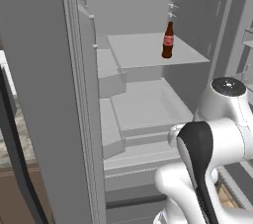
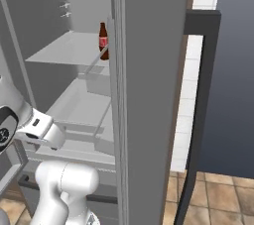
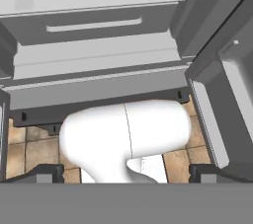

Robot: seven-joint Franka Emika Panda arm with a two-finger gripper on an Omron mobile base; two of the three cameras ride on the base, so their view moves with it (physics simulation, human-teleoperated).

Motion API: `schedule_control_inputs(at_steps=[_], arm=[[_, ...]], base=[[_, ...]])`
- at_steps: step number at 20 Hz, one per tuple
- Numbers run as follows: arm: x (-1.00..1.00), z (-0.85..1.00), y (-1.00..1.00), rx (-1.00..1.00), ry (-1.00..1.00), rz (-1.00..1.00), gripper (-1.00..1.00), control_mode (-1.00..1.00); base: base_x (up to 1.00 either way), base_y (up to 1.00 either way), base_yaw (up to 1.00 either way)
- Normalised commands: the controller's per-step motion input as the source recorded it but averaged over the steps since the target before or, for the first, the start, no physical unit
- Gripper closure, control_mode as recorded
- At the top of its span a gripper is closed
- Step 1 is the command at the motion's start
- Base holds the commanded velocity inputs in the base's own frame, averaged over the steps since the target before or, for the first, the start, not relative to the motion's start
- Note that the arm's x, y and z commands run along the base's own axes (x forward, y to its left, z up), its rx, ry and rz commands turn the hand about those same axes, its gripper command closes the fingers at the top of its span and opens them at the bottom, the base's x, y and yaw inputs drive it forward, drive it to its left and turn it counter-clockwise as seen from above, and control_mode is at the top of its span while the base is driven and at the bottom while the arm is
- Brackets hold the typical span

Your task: Open the fridge, grab two sodas, and place both sodas inside the bowl with ice on the dining counter.

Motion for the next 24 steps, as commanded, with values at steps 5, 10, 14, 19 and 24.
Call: schedule_control_inputs(at_steps=[5,10,14,19,24], arm=[[0.11,0.00,0.00,0.02,-0.02,0.00,-1.00,-1.00],[0.23,0.22,0.00,0.04,-0.29,0.06,-1.00,-1.00],[0.01,0.60,0.00,0.00,-0.42,0.06,-1.00,-1.00],[0.01,0.71,0.00,0.00,-0.40,0.02,-1.00,-1.00],[0.22,0.60,0.00,-0.08,-0.33,0.02,-1.00,-1.00]], base=[[0.63,0.00,0.00],[0.00,0.00,0.00],[0.00,0.00,0.00],[0.00,0.00,0.00],[0.00,0.00,0.00]])
